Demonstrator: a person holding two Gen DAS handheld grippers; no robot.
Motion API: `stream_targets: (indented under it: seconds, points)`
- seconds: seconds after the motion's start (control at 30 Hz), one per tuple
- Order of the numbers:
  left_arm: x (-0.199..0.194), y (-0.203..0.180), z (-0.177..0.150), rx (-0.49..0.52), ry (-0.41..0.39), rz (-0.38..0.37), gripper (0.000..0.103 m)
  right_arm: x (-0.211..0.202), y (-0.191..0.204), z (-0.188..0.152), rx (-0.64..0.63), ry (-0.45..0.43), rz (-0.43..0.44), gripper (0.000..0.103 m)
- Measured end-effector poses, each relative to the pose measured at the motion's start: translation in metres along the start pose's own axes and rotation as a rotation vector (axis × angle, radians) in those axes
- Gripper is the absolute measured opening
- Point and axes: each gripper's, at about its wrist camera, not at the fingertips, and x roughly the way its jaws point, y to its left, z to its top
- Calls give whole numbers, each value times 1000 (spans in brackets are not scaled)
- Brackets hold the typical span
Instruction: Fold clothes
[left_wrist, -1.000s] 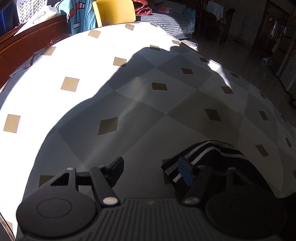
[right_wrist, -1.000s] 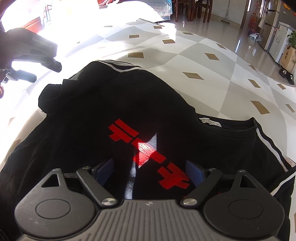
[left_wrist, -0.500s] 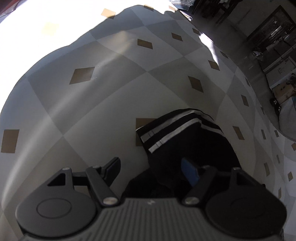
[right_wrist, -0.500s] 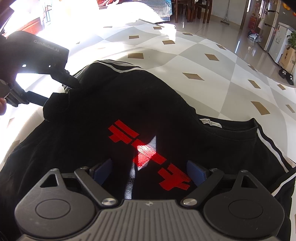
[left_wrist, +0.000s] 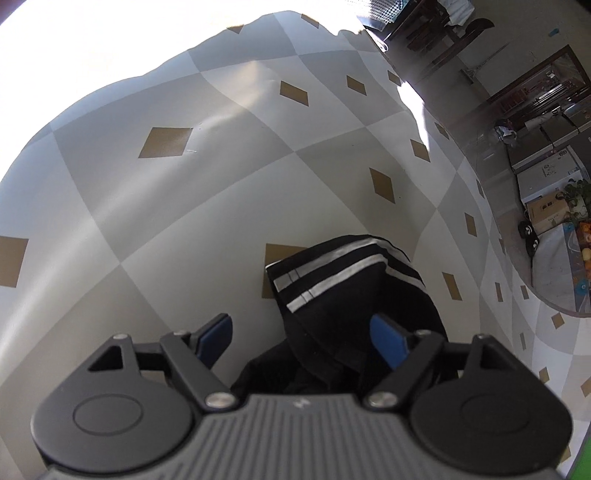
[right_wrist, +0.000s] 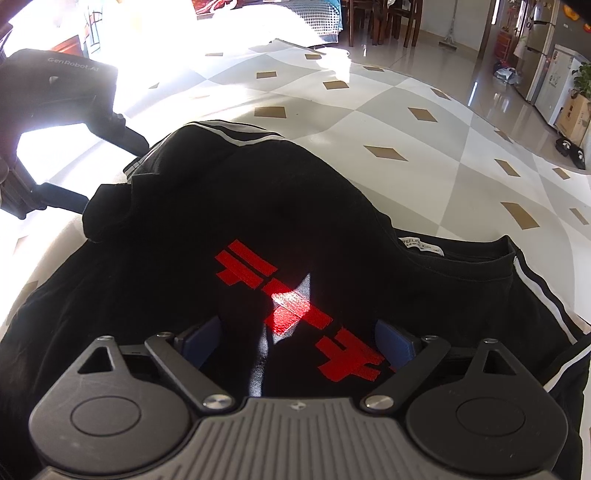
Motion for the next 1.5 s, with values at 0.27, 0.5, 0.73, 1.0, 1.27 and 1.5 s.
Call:
stream_targets:
  seconds: [0.27,0.5,0.73,1.0,1.27,1.5]
  points:
    - [20,2,2,-24,19,-100,78,0,0,0,0,-2,1,90]
    - [32,4,3,-75,37,-171,78,1,-1,-1,1,-7,0,91]
    - [37,8,5,-148,47,-174,52,2,0,0,0,-10,-5,94]
    - [33,11,19,-114,-44,-74,32,5,1,1,4,-11,-7,97]
    - [10,1,36,77,-275,269,32,4,0,0,1,-16,-5,97]
    - [-7,-10,30,104,-264,200,40,6,0,1,2,-13,-7,97]
